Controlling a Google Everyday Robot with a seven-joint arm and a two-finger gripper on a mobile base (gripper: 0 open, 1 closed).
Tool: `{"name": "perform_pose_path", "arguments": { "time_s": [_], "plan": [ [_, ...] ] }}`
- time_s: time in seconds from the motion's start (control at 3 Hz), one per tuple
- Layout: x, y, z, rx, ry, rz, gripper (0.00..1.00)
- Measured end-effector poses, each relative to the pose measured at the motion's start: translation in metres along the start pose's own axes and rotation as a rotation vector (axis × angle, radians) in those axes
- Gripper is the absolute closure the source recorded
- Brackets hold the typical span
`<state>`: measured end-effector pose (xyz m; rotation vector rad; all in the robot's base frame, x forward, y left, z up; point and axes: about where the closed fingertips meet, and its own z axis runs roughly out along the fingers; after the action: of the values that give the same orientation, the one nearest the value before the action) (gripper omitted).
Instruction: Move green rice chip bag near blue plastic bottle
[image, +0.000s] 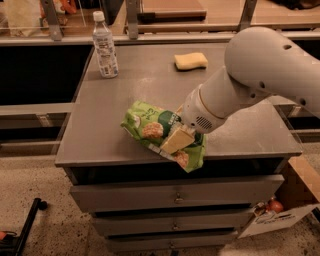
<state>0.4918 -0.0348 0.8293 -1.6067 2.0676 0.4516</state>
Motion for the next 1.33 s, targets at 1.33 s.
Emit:
{"name": "perform_pose_path", "arguments": {
  "time_s": [1.33],
  "plan": [
    [-0.05, -0.047, -0.043, 0.159, 0.046, -0.081, 1.0]
  ]
}}
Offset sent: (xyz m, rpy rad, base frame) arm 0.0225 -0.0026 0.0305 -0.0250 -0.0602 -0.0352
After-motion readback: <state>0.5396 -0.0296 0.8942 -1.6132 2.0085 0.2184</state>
